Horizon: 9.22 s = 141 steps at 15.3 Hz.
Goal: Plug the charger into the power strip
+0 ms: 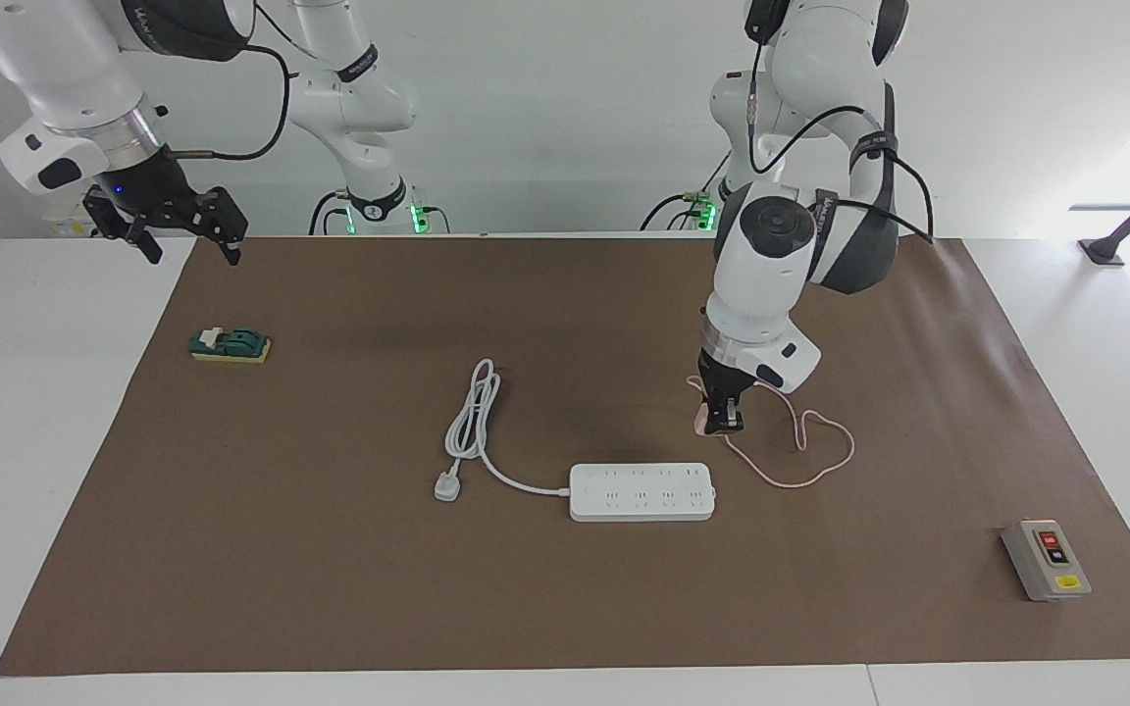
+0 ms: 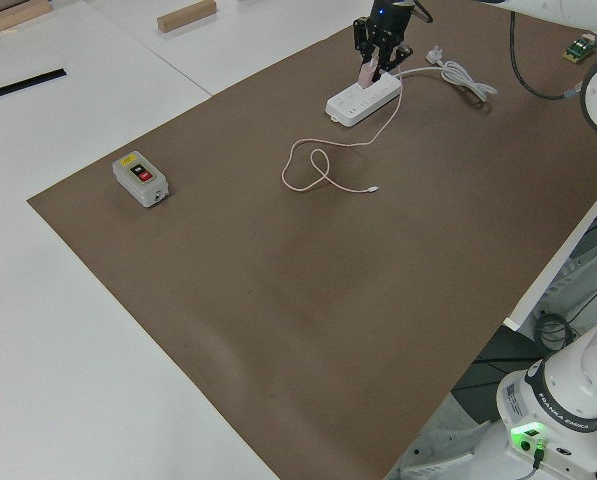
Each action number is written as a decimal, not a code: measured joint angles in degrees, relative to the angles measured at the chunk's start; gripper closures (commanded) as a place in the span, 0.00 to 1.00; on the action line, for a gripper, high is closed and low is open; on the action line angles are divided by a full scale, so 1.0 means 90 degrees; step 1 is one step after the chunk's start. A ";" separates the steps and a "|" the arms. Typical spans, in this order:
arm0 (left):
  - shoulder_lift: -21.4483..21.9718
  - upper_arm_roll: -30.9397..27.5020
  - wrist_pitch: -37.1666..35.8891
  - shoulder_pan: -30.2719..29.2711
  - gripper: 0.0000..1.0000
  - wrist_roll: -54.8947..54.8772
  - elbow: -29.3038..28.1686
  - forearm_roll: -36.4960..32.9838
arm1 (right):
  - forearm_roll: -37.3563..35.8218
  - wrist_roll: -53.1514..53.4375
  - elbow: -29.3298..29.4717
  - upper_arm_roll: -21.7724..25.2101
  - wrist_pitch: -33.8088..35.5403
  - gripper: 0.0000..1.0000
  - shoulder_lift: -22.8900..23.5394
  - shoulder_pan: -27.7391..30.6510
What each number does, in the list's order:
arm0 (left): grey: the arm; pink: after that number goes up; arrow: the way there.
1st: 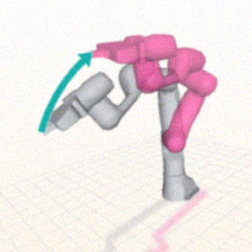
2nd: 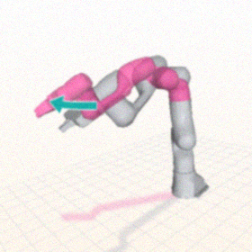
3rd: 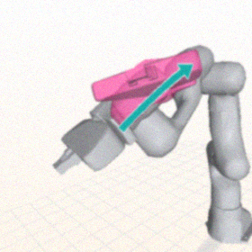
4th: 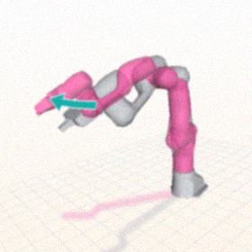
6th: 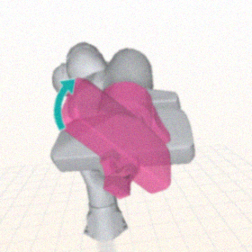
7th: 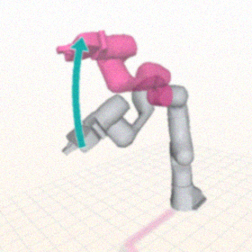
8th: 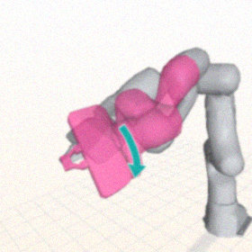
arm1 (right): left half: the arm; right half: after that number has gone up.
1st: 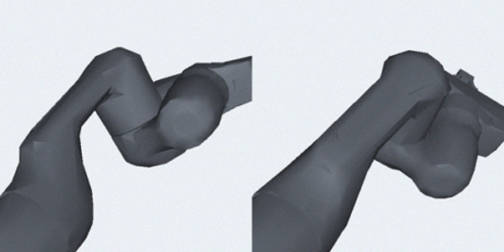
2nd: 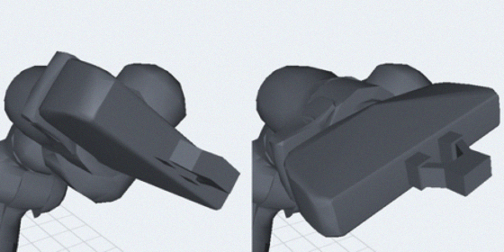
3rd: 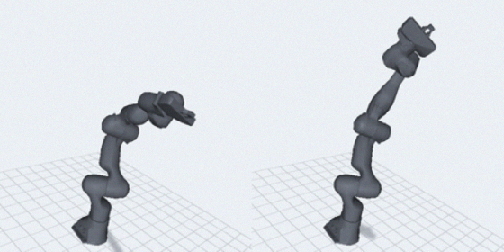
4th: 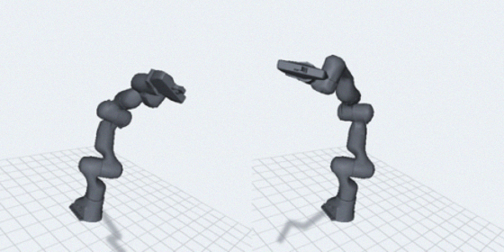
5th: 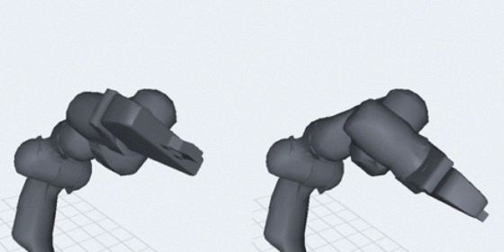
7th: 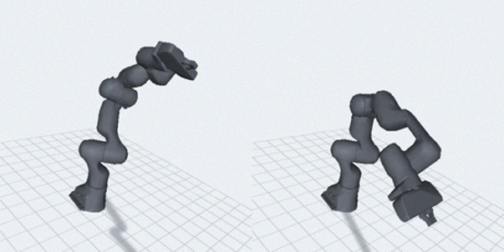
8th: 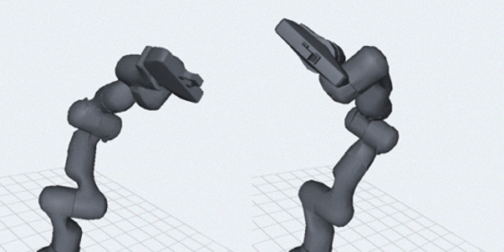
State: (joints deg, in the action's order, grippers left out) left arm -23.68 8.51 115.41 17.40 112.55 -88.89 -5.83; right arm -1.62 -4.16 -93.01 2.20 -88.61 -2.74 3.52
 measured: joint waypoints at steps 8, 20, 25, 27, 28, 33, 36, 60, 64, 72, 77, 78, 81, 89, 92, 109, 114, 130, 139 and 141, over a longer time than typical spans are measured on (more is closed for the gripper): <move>-0.0406 -0.0023 0.0117 -0.0001 1.00 0.0000 -0.0012 0.0000 | 0.0077 0.0050 0.0000 -0.0017 0.0094 0.00 -0.0004 0.0000; -0.1100 -0.0007 0.0172 0.0072 1.00 0.0184 0.0726 -0.0241 | 0.0079 0.0050 0.0000 -0.0082 0.0211 0.00 -0.0028 -0.0020; -0.1144 -0.0009 0.0162 0.0198 1.00 0.0377 0.0762 -0.0443 | 0.0079 0.0050 0.0000 -0.0082 0.0212 0.00 -0.0028 -0.0019; -0.1144 -0.0007 0.0147 0.0210 1.00 0.0382 0.0764 -0.0449 | 0.0079 0.0050 0.0000 -0.0082 0.0212 0.00 -0.0028 -0.0019; -0.1144 -0.0007 0.0140 0.0210 1.00 0.0382 0.0765 -0.0449 | 0.0079 0.0050 -0.0001 -0.0082 0.0212 0.00 -0.0028 -0.0019; -0.1144 -0.0023 0.0116 0.0204 1.00 0.0380 0.0769 -0.0463 | 0.0079 0.0050 -0.0001 -0.0082 0.0212 0.00 -0.0028 -0.0019; -0.1144 -0.0024 0.0115 0.0202 1.00 0.0375 0.0769 -0.0463 | 0.0079 0.0050 -0.0001 -0.0082 0.0212 0.00 -0.0028 -0.0019; -0.1143 -0.0023 0.0105 0.0196 1.00 0.0144 0.0761 -0.0469 | 0.0079 0.0050 -0.0001 -0.0082 0.0212 0.00 -0.0028 -0.0019; -0.1159 -0.0017 0.0059 0.0187 1.00 0.0097 0.0718 -0.0469 | 0.0079 0.0050 -0.0001 -0.0082 0.0212 0.00 -0.0028 -0.0019; -0.1228 -0.0021 0.0122 0.0183 1.00 0.0078 0.0712 -0.0470 | 0.0079 0.0050 -0.0001 -0.0082 0.0212 0.00 -0.0028 -0.0019; -0.1200 -0.0024 0.0263 0.0176 1.00 0.0065 0.0598 -0.0470 | 0.0079 0.0050 -0.0001 -0.0082 0.0212 0.00 -0.0028 -0.0019; -0.1199 -0.0024 0.0266 0.0176 1.00 0.0064 0.0596 -0.0470 | 0.0079 0.0050 -0.0001 -0.0082 0.0212 0.00 -0.0028 -0.0019; -0.1209 -0.0039 0.0271 0.0173 0.00 0.0057 0.0554 -0.0481 | 0.0079 0.0050 -0.0001 -0.0082 0.0212 0.00 -0.0028 -0.0019; -0.0281 -0.0070 0.0181 -0.0346 0.00 -0.0093 0.0513 -0.0494 | 0.0079 0.0050 -0.0001 -0.0082 0.0213 0.00 -0.0028 -0.0019; 0.0332 -0.0063 -0.0125 -0.0723 0.00 -0.0807 0.0509 -0.0498 | 0.0079 0.0050 -0.0001 -0.0082 0.0212 0.00 -0.0028 -0.0019; 0.2555 -0.0072 -0.3051 -0.3243 0.00 -1.1298 0.0465 0.0828 | 0.0079 0.0054 -0.0003 -0.0054 0.0380 0.00 -0.0029 -0.0010; 0.2719 0.0098 -0.3053 -0.3124 0.00 -1.1372 0.0463 0.0833 | 0.0079 0.0054 -0.0004 -0.0056 0.0385 0.00 -0.0040 -0.0011; 0.2499 0.0053 -0.2951 -0.3101 0.00 -1.1372 0.0510 0.0833 | 0.0079 0.0054 -0.0004 -0.0048 0.0386 0.00 -0.0044 -0.0010; 0.2736 -0.0687 -0.3124 -0.1945 0.00 -1.1544 -0.0046 0.0753 | 0.0079 0.0054 -0.0004 -0.0048 0.0386 0.00 -0.0044 -0.0010; 0.2716 -0.0707 -0.3194 -0.1912 0.00 -1.1727 -0.0146 0.0750 | 0.0079 0.0054 -0.0004 -0.0048 0.0386 0.00 -0.0044 -0.0010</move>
State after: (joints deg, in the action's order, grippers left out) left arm 0.77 2.15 86.66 0.19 7.01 -90.20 0.91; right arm -0.91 -3.68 -93.04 1.77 -85.14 -3.13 3.43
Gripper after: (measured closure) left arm 0.000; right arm 0.000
